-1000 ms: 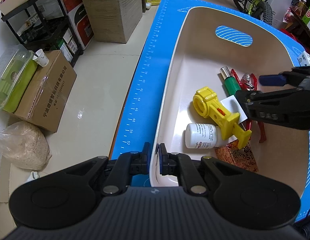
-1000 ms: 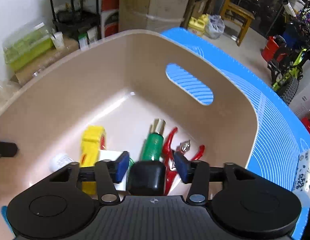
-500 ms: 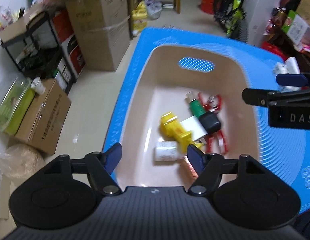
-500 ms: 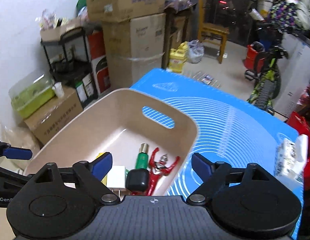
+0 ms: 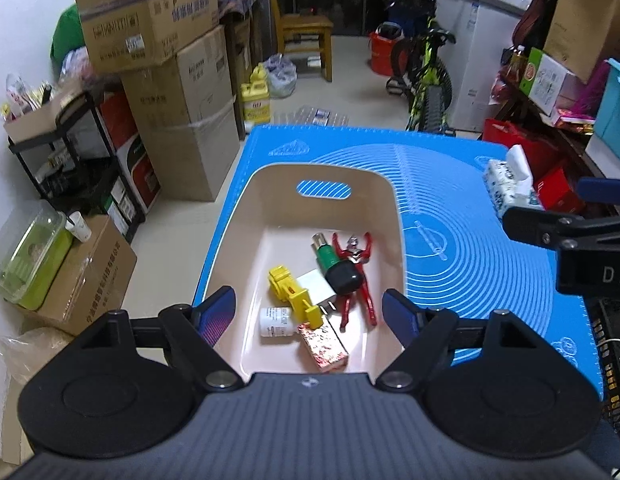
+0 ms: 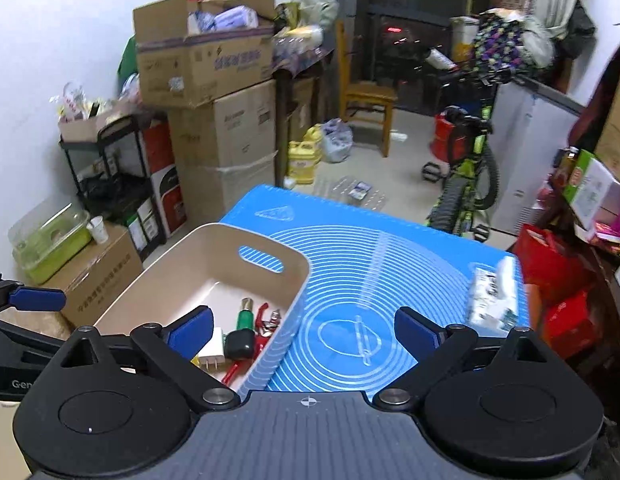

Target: Organize rigid objects

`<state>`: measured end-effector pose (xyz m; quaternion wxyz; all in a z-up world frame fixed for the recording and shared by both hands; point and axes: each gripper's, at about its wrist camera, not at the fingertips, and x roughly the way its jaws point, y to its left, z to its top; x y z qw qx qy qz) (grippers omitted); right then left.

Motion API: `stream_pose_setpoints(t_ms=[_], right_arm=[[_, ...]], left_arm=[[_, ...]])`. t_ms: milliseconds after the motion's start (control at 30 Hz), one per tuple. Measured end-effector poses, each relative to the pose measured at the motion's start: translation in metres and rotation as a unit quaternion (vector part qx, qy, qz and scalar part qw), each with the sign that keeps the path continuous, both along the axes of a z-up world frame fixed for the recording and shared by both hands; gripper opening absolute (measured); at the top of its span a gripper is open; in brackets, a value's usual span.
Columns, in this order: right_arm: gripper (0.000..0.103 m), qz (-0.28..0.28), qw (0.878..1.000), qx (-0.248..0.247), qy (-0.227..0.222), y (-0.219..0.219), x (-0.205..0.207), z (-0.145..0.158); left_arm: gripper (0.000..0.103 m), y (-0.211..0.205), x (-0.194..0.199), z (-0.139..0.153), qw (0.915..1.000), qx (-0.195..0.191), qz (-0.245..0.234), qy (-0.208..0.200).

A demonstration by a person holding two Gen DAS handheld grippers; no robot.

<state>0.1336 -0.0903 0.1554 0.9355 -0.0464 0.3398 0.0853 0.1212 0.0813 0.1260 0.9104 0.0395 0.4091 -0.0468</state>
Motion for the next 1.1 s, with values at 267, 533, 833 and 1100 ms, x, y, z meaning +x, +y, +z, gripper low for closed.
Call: stream_pose_setpoints(t_ms=[267,533,833,1100], right_arm=[[0.098,-0.026,1.000,0.008,-0.008,-0.024,-0.071,-0.002],[0.098,-0.036,0.999,0.009,-0.009,-0.042,-0.123,-0.019],[0.098,-0.040,0.999,0.015,-0.015,-0.064,-0.158,-0.045],[0.098,-0.055,0.998,0.034,-0.024,-0.081,-0.181,-0.063]], left_arm=[[0.081,-0.017,-0.053,0.008,0.9996,0.004,-0.009,-0.025],[0.081,-0.029,-0.092,0.004,0.9992,-0.003,-0.009,-0.039],[0.081,-0.048,-0.123,-0.015,0.9984,0.001,-0.015,-0.055],[0.080,-0.061,-0.139,-0.034,0.9979,-0.002,-0.015,-0.063]])
